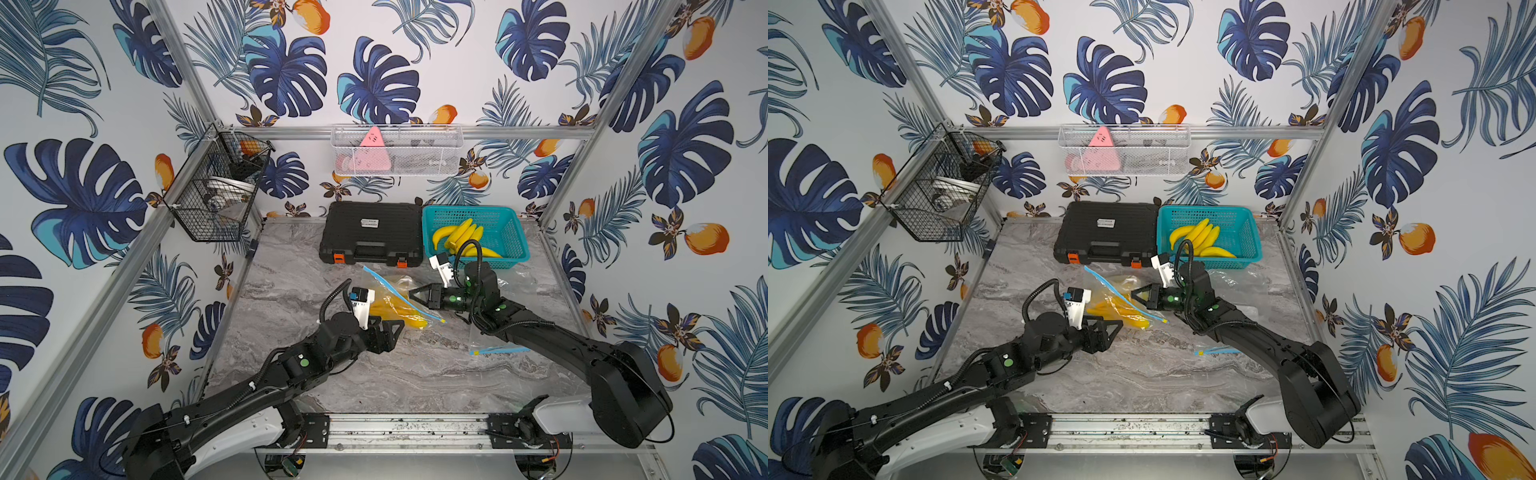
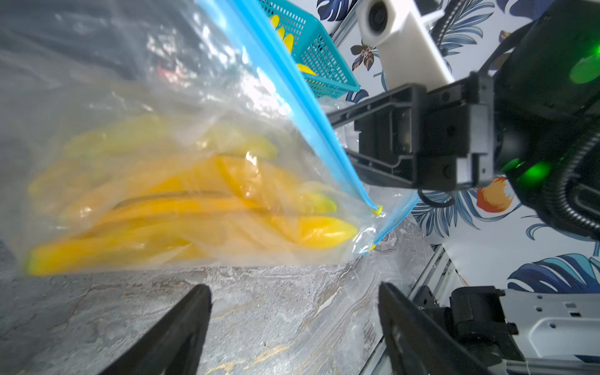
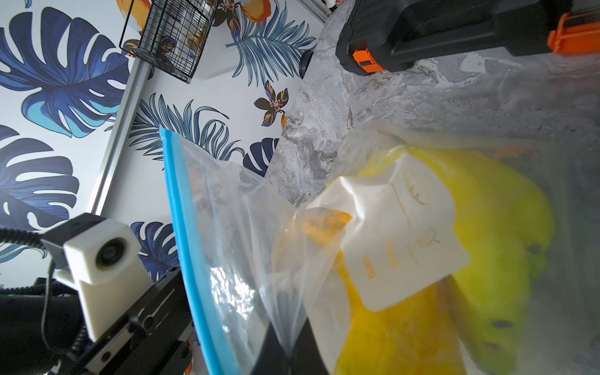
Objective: Open the zip-top bag and take out the banana
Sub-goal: Open the zipper of the food storage bag at the center of the board.
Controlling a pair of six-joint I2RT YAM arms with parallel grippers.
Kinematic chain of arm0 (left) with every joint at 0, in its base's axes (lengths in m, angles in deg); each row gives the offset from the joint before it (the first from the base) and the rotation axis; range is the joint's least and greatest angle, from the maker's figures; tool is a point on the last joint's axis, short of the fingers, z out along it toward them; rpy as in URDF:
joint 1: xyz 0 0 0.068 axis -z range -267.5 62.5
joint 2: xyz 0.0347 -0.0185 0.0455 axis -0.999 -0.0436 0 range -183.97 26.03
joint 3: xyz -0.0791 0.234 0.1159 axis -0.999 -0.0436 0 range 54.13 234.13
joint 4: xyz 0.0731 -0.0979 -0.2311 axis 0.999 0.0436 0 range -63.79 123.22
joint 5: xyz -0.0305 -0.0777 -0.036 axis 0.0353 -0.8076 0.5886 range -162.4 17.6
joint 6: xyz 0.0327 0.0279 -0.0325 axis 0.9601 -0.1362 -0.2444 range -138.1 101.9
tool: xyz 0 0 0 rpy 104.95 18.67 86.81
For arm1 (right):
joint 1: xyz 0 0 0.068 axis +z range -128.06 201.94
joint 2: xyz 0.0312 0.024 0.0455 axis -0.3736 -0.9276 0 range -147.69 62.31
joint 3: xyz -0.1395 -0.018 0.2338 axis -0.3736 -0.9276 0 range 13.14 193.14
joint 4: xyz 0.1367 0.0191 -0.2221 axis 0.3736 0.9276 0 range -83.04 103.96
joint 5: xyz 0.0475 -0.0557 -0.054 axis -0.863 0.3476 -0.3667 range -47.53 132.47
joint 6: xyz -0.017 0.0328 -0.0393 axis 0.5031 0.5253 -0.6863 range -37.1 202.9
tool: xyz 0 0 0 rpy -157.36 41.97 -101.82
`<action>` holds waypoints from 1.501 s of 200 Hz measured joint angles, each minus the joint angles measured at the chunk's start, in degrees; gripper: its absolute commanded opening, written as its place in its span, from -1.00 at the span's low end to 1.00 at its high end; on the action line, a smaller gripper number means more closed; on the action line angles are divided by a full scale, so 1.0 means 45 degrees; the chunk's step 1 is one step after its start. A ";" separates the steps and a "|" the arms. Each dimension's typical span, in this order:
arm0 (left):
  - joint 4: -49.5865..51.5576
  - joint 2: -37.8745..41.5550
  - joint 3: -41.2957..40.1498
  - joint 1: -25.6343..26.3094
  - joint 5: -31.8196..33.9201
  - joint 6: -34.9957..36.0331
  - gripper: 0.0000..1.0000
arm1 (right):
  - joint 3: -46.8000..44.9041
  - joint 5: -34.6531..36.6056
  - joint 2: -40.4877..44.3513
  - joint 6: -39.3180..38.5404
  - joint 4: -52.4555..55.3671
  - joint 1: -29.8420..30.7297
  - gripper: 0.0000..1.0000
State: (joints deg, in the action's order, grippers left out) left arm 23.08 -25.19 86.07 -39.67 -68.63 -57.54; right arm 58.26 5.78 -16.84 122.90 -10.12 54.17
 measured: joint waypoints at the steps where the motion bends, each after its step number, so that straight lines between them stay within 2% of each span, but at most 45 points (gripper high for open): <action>1: -0.0019 -0.0005 0.0000 0.0000 0.0005 -0.0005 0.71 | 0.0000 0.0005 0.0000 0.0000 0.0000 0.0005 -1.00; 22: -0.0491 -0.0345 -0.0029 0.0019 0.0214 -0.0228 0.69 | 0.0000 0.0000 -0.0049 0.0005 -0.0073 0.0126 -1.00; 62: -0.1268 -0.1559 0.0029 0.0024 0.0408 -0.0248 0.39 | 0.0000 0.0005 0.0015 0.0005 -0.0083 0.0306 -1.00; 83: -0.1656 -0.1977 0.0112 0.0019 0.0549 -0.0243 0.05 | -0.0024 -0.0015 0.0087 0.0019 -0.0151 0.0311 -1.00; 106: -0.1875 -0.2161 0.0277 0.0019 0.0719 -0.0194 -0.41 | -0.0180 -0.0010 0.0199 0.0029 -0.0204 0.0311 -1.00; 127: -0.2166 -0.2239 0.0219 0.0019 0.0811 -0.0136 -1.00 | -0.0204 -0.0044 0.0238 0.0068 -0.0204 0.0311 -1.00; 174: -0.2229 -0.1812 -0.0019 0.0024 0.0850 0.0146 -1.00 | -0.0189 0.0000 0.0602 0.0010 0.0165 0.0102 -1.00; 244: -0.0617 0.0894 -0.1457 0.0034 0.1447 0.0034 -1.00 | 0.0034 -0.0097 0.1171 -0.0335 0.0850 -0.1875 -1.00; 297: -0.0253 0.0879 -0.1501 0.0034 0.1375 0.0000 -1.00 | 0.0204 -0.0797 0.0996 -0.0491 0.0913 -0.2263 -1.00; 300: -0.0243 0.0826 -0.1472 0.0034 0.1321 0.0005 -0.87 | 0.0219 -0.0869 0.0962 -0.0525 0.0908 -0.2263 -1.00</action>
State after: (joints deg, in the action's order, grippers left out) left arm 21.99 -21.48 79.45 -39.51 -62.69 -57.52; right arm 59.25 1.87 -12.51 120.54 -6.03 43.98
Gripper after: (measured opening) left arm 0.061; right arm 0.049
